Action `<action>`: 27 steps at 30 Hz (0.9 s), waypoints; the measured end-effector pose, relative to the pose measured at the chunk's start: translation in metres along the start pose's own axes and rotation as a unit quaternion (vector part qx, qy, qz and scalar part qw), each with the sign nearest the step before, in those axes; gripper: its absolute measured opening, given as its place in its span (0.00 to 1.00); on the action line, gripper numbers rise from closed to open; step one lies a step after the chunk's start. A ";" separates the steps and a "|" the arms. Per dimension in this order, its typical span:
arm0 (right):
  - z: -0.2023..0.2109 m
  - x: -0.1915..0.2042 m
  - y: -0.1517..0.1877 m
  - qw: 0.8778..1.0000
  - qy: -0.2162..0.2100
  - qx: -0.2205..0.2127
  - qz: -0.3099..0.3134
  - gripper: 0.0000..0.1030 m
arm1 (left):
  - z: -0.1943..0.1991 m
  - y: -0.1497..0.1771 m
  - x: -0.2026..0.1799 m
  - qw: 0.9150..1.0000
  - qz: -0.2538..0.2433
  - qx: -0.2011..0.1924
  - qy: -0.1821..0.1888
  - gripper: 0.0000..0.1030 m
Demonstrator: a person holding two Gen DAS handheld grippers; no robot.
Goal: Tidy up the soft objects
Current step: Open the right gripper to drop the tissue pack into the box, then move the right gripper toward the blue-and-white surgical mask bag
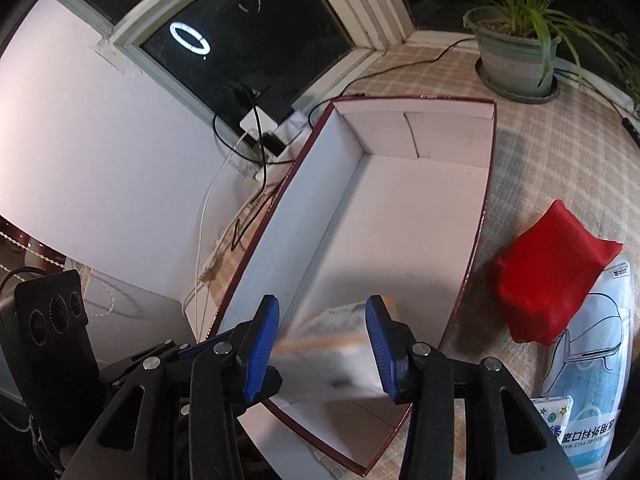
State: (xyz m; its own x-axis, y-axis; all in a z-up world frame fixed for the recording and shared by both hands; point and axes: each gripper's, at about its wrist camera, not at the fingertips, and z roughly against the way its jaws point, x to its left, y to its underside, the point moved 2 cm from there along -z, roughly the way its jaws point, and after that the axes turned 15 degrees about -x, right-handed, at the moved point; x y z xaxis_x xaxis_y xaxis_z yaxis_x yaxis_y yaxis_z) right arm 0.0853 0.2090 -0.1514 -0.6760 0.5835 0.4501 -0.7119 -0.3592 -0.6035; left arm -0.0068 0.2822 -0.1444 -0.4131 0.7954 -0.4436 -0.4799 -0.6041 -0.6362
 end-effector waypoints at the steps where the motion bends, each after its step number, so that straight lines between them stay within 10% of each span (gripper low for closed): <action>1: 0.003 0.000 0.000 1.000 0.001 -0.006 -0.001 0.40 | 0.002 0.000 0.000 1.000 -0.002 -0.001 0.002 0.48; 14: 0.079 -0.018 0.017 0.997 0.029 -0.075 0.013 0.56 | 0.034 0.005 -0.025 0.999 -0.021 -0.020 0.033 0.48; 27: 0.208 -0.135 0.013 0.984 0.053 -0.163 -0.039 0.68 | 0.031 0.038 -0.097 0.998 -0.015 -0.033 0.044 0.55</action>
State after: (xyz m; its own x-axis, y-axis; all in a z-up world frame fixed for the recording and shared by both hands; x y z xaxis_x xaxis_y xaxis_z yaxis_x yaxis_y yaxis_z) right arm 0.1275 -0.0258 -0.0830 -0.5854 0.6786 0.4435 -0.6508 -0.0671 -0.7563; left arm -0.0090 0.1806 -0.1063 -0.3275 0.8161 -0.4762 -0.4383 -0.5777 -0.6886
